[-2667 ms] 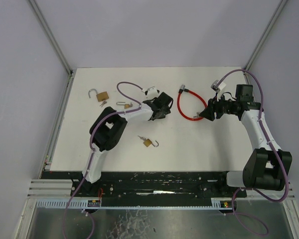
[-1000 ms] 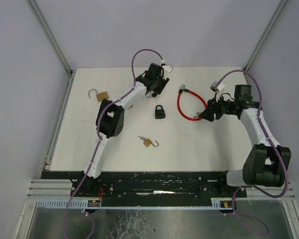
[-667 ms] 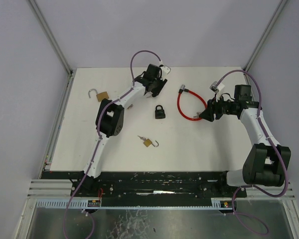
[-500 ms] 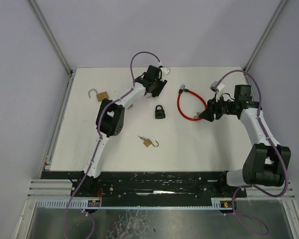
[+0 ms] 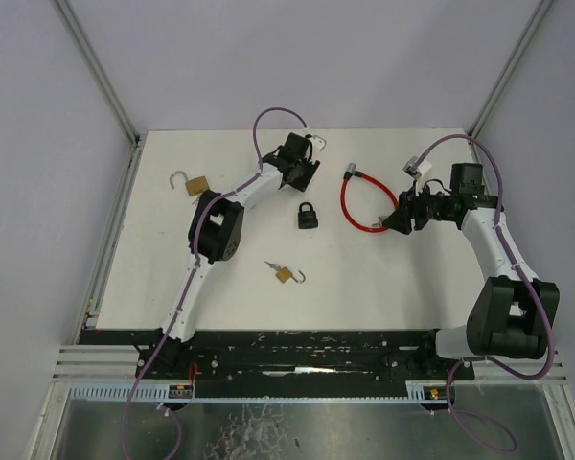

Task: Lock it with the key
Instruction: Pick up the key from the center of the board.

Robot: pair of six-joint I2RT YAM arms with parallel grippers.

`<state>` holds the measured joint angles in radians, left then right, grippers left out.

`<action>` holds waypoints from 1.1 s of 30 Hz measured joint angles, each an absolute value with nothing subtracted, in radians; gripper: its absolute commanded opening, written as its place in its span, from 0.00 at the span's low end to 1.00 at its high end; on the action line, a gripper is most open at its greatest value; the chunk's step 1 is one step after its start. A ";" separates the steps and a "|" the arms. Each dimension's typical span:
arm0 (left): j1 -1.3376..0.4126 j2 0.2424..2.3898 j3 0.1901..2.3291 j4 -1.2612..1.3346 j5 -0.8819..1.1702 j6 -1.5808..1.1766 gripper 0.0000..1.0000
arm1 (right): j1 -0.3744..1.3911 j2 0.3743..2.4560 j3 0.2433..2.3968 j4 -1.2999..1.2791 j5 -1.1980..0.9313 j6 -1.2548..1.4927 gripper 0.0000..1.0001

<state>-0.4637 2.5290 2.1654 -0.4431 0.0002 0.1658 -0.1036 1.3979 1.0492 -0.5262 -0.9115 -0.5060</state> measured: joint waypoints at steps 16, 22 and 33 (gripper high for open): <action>-0.458 2.555 2.209 -0.441 0.009 0.155 0.09 | -0.104 1.398 1.049 -0.527 -0.937 -0.506 0.57; -0.458 2.554 2.205 -0.434 0.045 0.165 0.00 | -0.104 1.398 1.049 -0.527 -0.937 -0.506 0.57; -0.464 2.320 1.844 -0.223 0.132 0.200 0.00 | -0.104 1.398 1.049 -0.527 -0.937 -0.506 0.57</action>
